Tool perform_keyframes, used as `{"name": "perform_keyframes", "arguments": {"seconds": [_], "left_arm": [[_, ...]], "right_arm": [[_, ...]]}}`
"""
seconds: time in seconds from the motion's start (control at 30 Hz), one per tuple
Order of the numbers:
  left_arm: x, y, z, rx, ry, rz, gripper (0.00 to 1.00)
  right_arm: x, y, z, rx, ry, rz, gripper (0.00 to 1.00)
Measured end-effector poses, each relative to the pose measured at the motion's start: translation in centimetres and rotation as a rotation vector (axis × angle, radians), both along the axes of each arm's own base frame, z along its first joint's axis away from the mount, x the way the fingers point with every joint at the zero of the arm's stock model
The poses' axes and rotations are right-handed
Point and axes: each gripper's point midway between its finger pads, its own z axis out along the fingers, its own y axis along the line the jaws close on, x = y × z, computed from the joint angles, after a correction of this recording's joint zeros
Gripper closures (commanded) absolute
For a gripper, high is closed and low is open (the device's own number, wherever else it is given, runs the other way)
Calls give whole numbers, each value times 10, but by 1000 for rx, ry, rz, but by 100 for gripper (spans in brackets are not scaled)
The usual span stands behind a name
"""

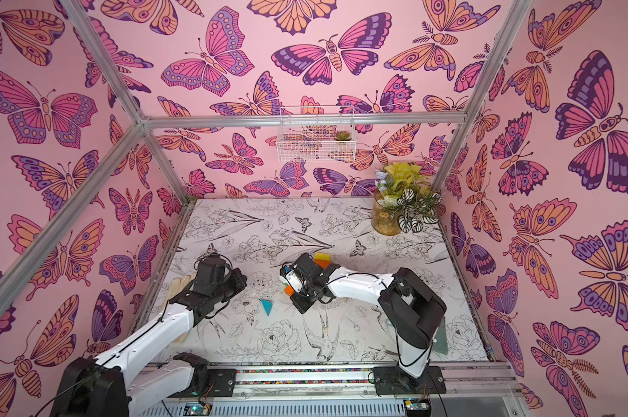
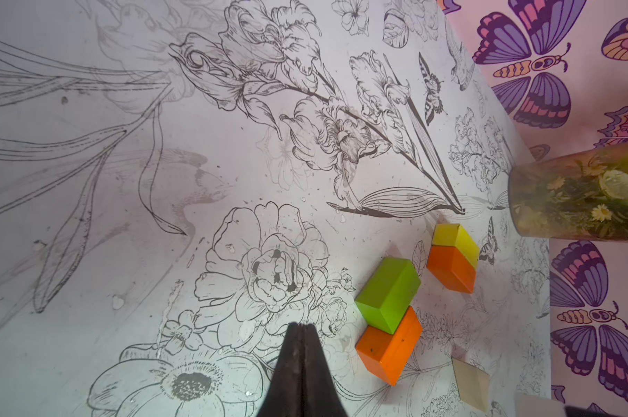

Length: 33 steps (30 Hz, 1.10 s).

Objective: Assemble a piece of candy with building blocks
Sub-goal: Adjust the building block at the center of the board.

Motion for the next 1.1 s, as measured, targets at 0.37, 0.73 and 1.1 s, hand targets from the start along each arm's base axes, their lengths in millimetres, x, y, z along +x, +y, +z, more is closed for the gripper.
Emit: {"name": "perform_keyframes", "arguments": {"seconds": [0.37, 0.73, 1.1], "left_arm": [[0, 11, -3, -30, 2, 37, 100], [1, 13, -5, -49, 15, 38, 100], [5, 4, -9, -54, 29, -29, 77]], "right_arm": [[42, 25, -14, 10, -99, -85, 100], [99, 58, 9, 36, -259, -163, 100], [88, 43, 51, 86, -262, -162, 100]]}}
